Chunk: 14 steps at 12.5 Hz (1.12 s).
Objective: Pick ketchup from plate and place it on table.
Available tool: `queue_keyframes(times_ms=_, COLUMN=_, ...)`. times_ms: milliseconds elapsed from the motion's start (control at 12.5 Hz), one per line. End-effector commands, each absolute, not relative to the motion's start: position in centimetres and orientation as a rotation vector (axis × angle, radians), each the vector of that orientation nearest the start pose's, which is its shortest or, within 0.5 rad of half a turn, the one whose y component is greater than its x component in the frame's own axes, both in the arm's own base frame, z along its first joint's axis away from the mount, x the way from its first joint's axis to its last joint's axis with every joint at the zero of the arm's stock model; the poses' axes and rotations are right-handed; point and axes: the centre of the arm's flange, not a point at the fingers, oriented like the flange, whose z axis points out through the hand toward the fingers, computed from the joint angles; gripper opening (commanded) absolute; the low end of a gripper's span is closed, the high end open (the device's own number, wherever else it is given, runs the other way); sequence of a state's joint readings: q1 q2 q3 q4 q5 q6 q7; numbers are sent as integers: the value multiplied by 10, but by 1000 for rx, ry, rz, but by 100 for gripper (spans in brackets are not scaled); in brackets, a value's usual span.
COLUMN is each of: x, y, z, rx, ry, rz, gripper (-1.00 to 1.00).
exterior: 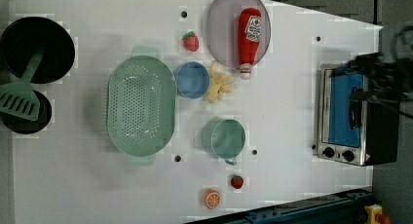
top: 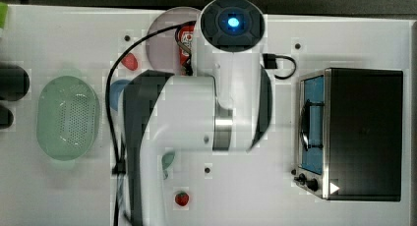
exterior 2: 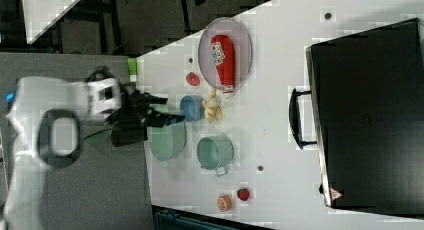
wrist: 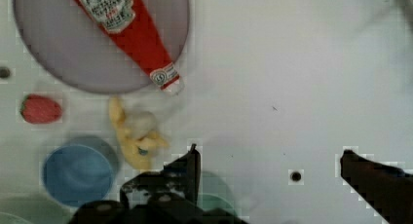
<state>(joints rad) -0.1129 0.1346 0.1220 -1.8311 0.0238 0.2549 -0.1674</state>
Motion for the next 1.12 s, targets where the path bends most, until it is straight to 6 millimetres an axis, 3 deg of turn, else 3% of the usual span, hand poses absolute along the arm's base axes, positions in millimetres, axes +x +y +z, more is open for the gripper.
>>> queue_keyframes(times_ms=80, x=591, y=31, z=438, rx=-3056, ry=589, rz=180, gripper=100)
queue_keyframes(times_ms=400, x=616, y=41, z=372, rx=-3070, ry=287, rz=164, gripper=100)
queue_keyframes(times_ms=560, x=628, y=42, z=340, rx=-3065, ry=215, rz=132, gripper=100)
queue_keyframes(times_ms=1120, x=675, y=55, z=267, rx=-3115, ry=80, rz=83, gripper=100)
